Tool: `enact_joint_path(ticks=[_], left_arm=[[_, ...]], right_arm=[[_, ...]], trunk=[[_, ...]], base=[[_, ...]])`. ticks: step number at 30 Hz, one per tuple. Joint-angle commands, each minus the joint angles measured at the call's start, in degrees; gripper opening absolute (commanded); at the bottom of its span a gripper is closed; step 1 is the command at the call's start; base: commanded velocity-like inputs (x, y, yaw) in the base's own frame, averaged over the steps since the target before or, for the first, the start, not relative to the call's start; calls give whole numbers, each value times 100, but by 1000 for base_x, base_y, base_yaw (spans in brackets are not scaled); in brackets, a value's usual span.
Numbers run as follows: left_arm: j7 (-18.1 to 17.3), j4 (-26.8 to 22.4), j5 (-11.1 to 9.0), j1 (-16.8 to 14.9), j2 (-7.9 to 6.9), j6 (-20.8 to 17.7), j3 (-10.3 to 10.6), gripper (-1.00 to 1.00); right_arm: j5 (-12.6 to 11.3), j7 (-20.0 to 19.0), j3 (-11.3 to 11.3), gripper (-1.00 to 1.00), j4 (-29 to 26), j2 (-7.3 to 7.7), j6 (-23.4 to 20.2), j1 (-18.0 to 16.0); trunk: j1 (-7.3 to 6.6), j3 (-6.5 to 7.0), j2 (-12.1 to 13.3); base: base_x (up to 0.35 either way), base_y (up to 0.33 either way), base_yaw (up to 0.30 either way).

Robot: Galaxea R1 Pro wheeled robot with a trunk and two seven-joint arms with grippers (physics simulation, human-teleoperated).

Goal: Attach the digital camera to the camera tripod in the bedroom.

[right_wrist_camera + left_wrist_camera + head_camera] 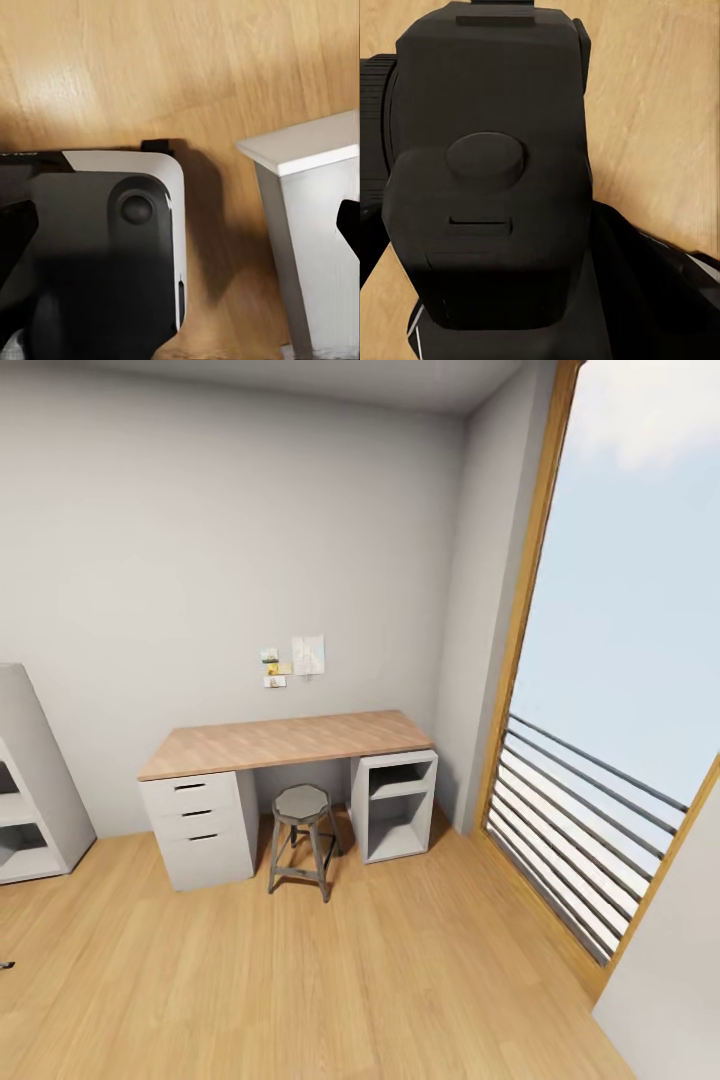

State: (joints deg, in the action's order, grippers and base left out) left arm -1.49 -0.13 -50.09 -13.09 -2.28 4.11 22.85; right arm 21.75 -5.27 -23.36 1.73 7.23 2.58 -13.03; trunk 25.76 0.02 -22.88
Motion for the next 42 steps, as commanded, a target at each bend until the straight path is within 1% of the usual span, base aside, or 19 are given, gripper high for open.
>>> enact_joint_path(ticks=[1, 9, 19, 23, 27, 34, 38, 42], left_arm=[[-15, 4, -45, -1, 0, 13, 50, -100], [-17, 4, -45, -1, -1, 12, 48, -100], [-14, 4, -48, -1, -1, 23, 50, -100], [2, 4, -58, -1, -2, 27, 40, -100], [33, 4, -61, -1, -1, 23, 32, -100], [49, 4, -91, -1, -1, 24, 27, -100], [52, 4, -145, -1, -1, 24, 26, -100], [52, 4, -246, -1, -1, 23, 25, -100]], right_arm=[[49, -11, -49, 100, 18, 3, 26, 20], [67, -11, -39, 100, 13, -2, 31, 181], [76, 10, -45, 100, 9, -15, 33, 195], [62, 260, -59, 100, 11, -23, 43, 196], [64, 354, -62, 100, 9, -21, 54, 196], [66, 381, -63, 100, 7, -20, 58, 196], [67, 385, -63, 100, 4, -16, 58, 196], [67, 386, -63, 100, 4, -12, 58, 196]], trunk=[[2, -2, -4], [2, -2, -4], [2, -2, -4], [2, 2, -4], [2, 15, -4], [2, 40, -4], [2, 53, -4], [2, 62, -4]], base=[[0, 0, 0], [0, 0, 0], [0, 0, 0], [0, 0, 44], [0, 0, 181], [0, 0, 267], [0, 0, 291], [0, 0, 297]])
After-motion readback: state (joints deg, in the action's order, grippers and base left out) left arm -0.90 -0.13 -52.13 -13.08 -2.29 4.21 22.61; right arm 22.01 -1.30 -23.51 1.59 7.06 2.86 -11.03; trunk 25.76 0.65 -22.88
